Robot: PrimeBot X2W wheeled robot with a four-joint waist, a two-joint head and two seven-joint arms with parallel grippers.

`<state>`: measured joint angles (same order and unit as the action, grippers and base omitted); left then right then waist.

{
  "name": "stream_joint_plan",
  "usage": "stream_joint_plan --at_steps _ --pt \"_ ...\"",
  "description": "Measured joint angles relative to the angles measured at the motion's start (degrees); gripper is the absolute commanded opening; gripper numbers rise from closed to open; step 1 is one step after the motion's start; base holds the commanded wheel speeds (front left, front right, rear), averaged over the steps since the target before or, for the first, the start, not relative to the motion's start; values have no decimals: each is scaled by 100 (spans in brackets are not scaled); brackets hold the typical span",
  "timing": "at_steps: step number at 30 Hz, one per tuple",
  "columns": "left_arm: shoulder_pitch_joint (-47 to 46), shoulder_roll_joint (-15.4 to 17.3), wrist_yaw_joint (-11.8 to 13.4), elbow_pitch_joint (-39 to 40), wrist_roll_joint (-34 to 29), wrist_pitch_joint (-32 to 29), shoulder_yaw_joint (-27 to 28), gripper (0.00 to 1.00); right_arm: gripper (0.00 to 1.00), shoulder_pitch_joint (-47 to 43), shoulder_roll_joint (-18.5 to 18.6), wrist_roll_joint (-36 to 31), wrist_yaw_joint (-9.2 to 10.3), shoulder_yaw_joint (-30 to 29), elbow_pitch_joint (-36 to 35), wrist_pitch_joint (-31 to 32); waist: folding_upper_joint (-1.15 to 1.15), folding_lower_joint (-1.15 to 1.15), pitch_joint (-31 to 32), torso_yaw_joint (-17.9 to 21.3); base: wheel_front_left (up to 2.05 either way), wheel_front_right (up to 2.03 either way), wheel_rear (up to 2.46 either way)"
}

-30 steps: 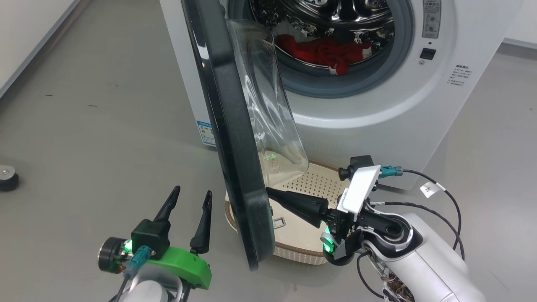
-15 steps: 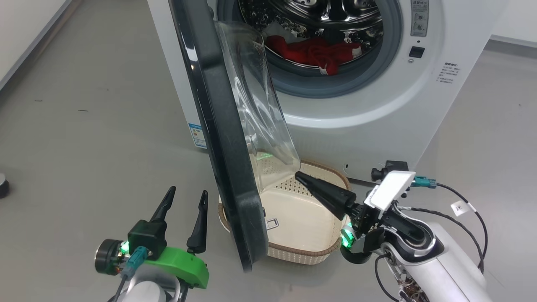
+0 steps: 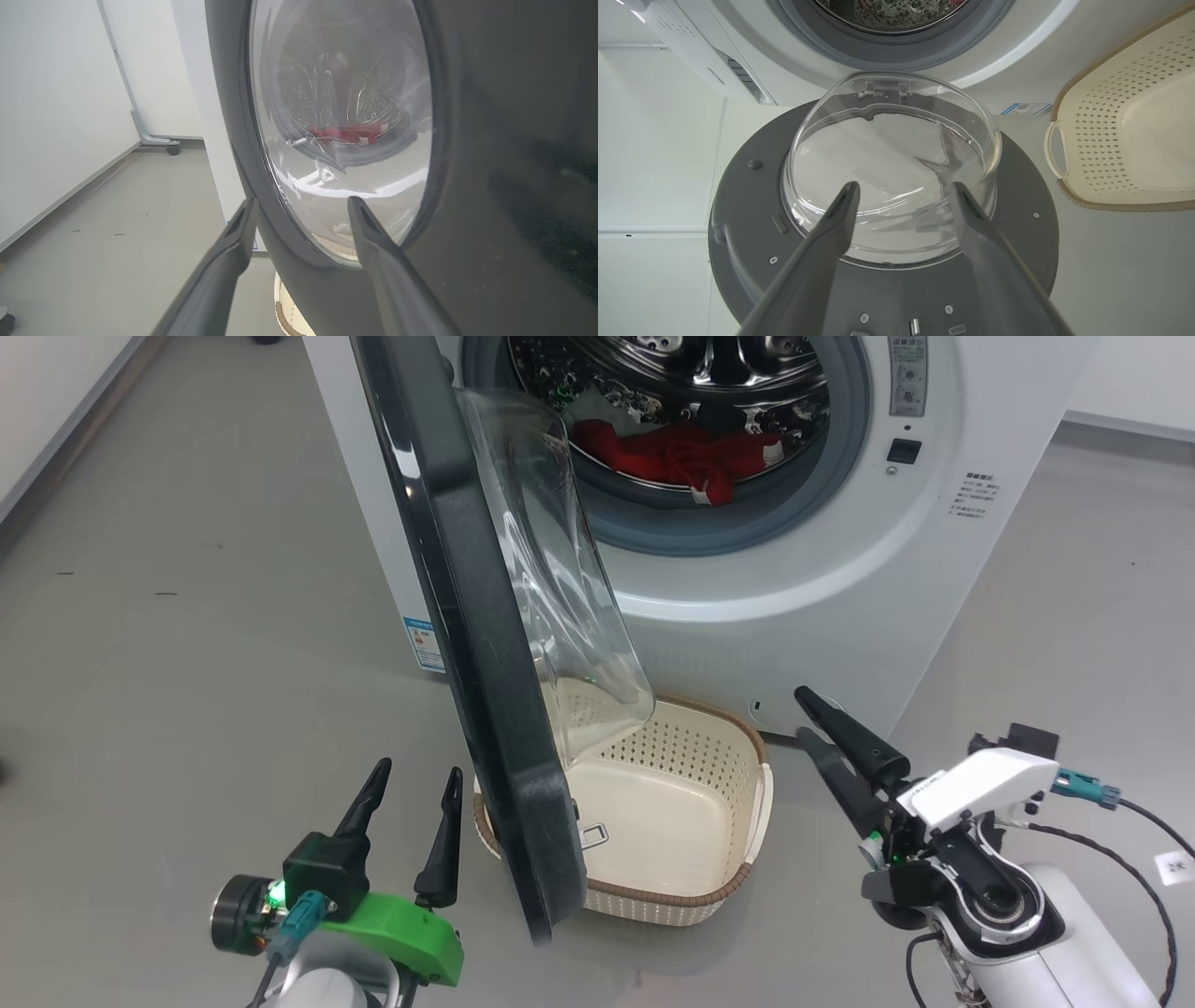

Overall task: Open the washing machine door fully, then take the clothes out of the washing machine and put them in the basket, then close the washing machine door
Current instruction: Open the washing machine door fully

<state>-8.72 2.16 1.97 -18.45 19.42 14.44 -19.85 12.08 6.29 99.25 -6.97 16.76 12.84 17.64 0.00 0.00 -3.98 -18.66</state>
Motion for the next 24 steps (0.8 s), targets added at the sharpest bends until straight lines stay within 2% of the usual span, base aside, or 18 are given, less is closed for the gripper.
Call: stream_joint_plan --at_steps 11,19,23,24 --pt "50 1 0 -25 0 0 9 100 100 -442 671 -2004 0 -82 -120 -1499 0 0 27 68 0 0 0" --pt "51 1 0 -32 0 0 47 100 100 -553 1444 -4195 20 137 127 -2769 0 0 35 100 0 0 0" --pt "52 1 0 -48 -1 0 60 100 100 -553 1638 -5172 443 196 212 -3468 0 0 43 118 0 0 0" --pt "52 1 0 -49 -1 0 60 100 100 -553 1667 -5382 555 218 230 -3475 0 0 43 122 0 0 0"
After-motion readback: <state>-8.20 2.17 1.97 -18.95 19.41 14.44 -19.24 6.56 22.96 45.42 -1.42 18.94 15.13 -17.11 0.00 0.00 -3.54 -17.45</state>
